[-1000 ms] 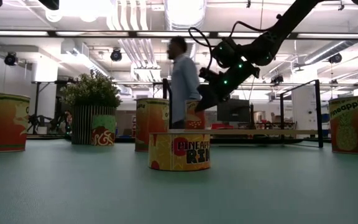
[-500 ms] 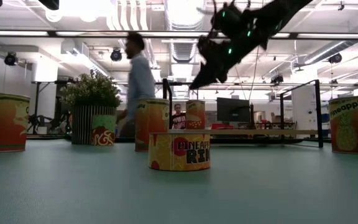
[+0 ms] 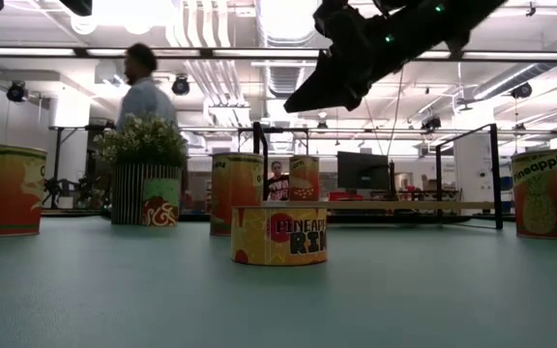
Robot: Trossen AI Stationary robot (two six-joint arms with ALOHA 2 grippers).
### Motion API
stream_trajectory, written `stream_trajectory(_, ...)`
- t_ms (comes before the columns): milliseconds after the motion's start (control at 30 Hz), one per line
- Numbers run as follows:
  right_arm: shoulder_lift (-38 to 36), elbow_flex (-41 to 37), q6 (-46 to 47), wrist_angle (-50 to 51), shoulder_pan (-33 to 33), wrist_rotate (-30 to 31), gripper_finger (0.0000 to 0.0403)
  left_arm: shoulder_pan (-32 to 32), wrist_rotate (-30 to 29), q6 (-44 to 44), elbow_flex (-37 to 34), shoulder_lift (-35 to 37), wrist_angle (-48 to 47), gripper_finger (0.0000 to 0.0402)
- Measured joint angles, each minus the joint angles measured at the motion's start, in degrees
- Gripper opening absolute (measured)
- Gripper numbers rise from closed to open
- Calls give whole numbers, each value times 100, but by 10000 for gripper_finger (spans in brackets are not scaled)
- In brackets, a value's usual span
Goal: Pick and place cans onto a shelf
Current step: Put the orange can on the shelf
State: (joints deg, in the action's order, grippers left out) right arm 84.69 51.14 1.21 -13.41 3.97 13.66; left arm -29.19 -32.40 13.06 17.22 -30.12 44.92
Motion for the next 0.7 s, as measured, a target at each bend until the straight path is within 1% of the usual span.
stream_trajectory(100, 160, -254, 46, -765, 120, 40, 12, -2, 0, -9, -1, -1, -1, 0)
stream_trajectory(200, 417, -506, 36, -1749, 168, 47, 12, -1, 0, -9, -1, -1, -1, 0)
stream_trajectory(300, 736, -663, 30, -2448, 168, 45, 12, -1, 0, -9, -1, -1, -1, 0)
stream_trajectory(500, 1384, -687, -105, -3056, 166, 50, 12, 0, 2, -9, -1, 0, 1, 0)
stream_trajectory(700, 1574, -654, -120, -3182, 166, 143, 12, 0, 2, -9, -1, -1, 1, 0)
